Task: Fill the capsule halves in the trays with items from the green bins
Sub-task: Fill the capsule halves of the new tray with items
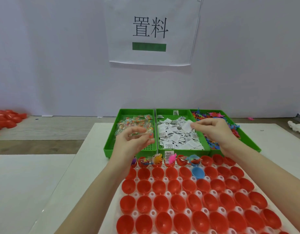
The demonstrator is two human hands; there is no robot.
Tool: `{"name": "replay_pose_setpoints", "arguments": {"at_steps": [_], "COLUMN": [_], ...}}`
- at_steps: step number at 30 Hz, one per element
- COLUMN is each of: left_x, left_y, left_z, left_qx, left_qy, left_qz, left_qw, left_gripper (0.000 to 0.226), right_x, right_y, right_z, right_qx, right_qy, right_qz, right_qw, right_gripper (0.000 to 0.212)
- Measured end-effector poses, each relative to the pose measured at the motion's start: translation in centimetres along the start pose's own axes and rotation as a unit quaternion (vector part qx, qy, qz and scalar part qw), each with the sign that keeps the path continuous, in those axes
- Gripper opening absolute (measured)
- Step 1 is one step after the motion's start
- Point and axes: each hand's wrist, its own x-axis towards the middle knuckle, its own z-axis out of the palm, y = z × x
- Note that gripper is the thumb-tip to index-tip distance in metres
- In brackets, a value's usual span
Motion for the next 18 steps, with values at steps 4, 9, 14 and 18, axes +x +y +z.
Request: {"name": "replay_pose_setpoints", "arguments": {"at_steps": [4,9,14,18], "left_x": [-2.3,-4.4,-5.4,-5.7], "left_y": [0.4,1.4,1.3,1.3], "left_z": [1.8,3.7,4.4,4.4], "left_qx": [-0.069,-0.088,-0.006,0.037], "left_qy": [-0.034,-0.074,-0.099,-0.063], "left_qz": [0.000,-0.004,0.033,0.087], "left_qw": [0.997,0.993,0.995,0.994], "left_gripper": [0.017,0.014,0.021,0.011], "right_x": [-4.0,-6.9,-7.7,-8.5], "right_y": [-3.3,-4.4,-3.9,-4.0], "right_z": [0.7,1.5,1.6,1.7], "right_qx": [0.107,0.092,0.009,0.002], "right_qy": [-0.095,-0.093,-0.044,-0.028], "right_qz": [-0.014,-0.079,-0.132,-0.134], "right_qw": [0.990,0.988,0.990,0.991], "right_gripper": [0.020,0.005,0.009,0.006]}}
